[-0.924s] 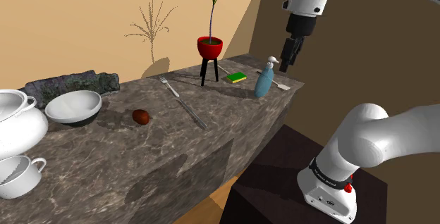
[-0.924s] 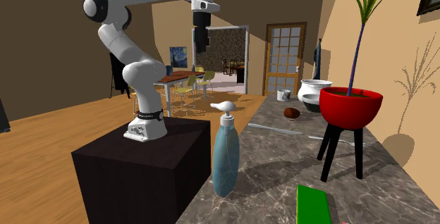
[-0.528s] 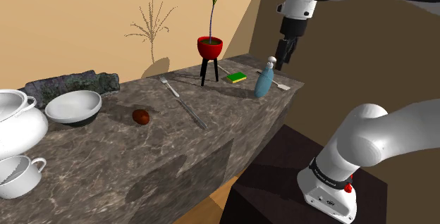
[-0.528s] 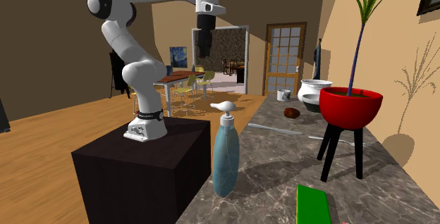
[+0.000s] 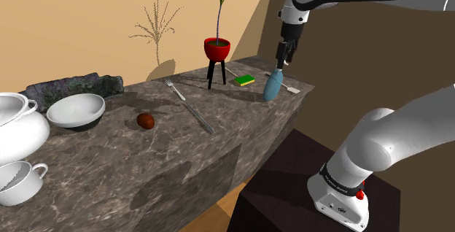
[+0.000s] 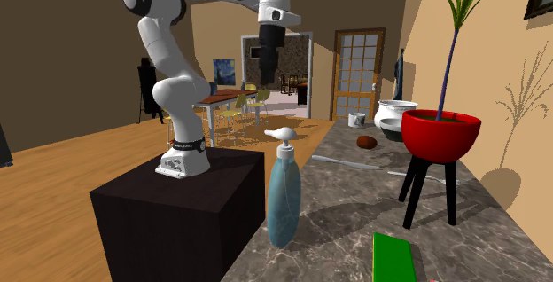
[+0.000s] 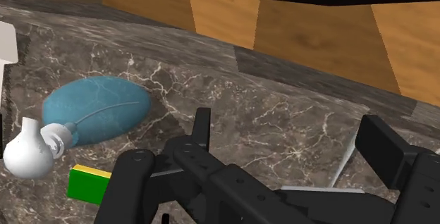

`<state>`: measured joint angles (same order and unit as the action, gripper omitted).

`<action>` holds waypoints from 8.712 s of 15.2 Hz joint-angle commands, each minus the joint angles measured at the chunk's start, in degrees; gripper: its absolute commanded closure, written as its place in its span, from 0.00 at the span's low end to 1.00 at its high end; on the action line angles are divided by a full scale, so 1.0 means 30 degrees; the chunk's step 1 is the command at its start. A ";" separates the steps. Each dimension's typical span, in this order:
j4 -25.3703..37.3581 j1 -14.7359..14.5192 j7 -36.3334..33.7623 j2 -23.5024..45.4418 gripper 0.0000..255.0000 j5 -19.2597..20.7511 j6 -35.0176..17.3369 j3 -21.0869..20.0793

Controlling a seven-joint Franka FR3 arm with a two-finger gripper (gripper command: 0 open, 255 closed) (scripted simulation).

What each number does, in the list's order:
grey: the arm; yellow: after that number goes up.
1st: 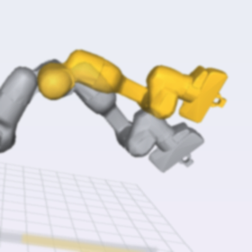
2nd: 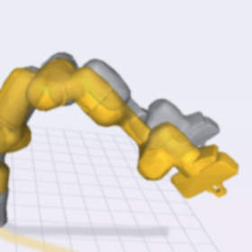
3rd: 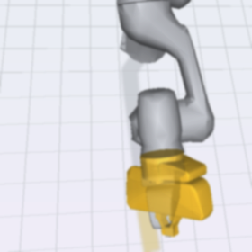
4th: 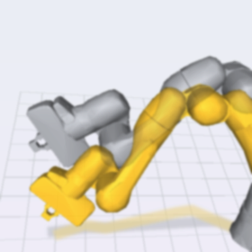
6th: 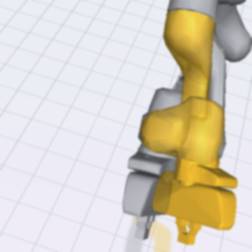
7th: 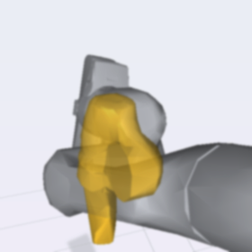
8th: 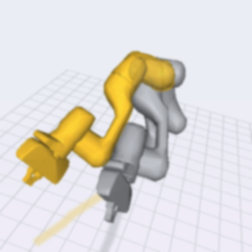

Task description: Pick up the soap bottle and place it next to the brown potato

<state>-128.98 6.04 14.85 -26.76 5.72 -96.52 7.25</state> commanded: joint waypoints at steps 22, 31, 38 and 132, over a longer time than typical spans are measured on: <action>0.8964 0.2543 0.3464 1.2445 0.00 0.1610 -0.3695 0.3106; 0.8039 0.2667 0.3449 1.2633 0.00 0.1629 -0.4822 0.3176; 0.8039 0.2667 0.3450 1.2630 1.00 0.1629 -0.4819 0.3177; 2.0100 -0.9223 -1.5519 1.8348 1.00 0.0480 0.4462 -0.5563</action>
<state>-67.26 -21.76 -31.67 28.76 7.21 -82.12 -9.43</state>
